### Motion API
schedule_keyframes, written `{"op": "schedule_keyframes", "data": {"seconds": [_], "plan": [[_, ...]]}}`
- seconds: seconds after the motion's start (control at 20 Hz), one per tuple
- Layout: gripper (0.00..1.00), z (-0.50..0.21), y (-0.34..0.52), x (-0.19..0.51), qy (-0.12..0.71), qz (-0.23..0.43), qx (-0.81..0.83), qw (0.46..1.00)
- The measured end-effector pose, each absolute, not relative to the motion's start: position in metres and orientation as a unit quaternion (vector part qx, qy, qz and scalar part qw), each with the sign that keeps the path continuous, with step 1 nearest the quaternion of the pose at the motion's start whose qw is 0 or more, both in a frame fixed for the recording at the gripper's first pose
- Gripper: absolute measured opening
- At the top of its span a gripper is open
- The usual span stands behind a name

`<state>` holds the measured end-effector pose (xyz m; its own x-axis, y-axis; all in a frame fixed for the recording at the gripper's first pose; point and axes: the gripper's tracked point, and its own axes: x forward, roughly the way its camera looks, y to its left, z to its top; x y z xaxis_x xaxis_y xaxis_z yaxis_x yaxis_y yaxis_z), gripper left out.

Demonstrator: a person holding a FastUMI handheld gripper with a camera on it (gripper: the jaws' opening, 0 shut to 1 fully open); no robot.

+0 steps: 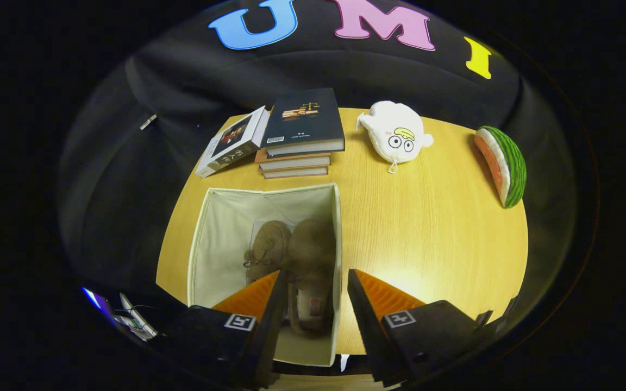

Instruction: Open the storage box then place both shoes into the box .Put the left shoe in first, then the right shoe, with the right side of both shoes facing outward in a uniform manner.

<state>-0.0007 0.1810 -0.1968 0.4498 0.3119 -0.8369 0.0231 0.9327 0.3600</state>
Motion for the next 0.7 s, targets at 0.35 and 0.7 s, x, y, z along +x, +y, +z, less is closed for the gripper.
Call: {"op": "schedule_keyframes", "data": {"seconds": [0.35,0.7], "plan": [[0.98,-0.19,0.175,-0.004,0.494,0.098,0.152,0.85],[0.99,-0.178,0.146,-0.003,0.452,0.094,0.153,0.874]]}}
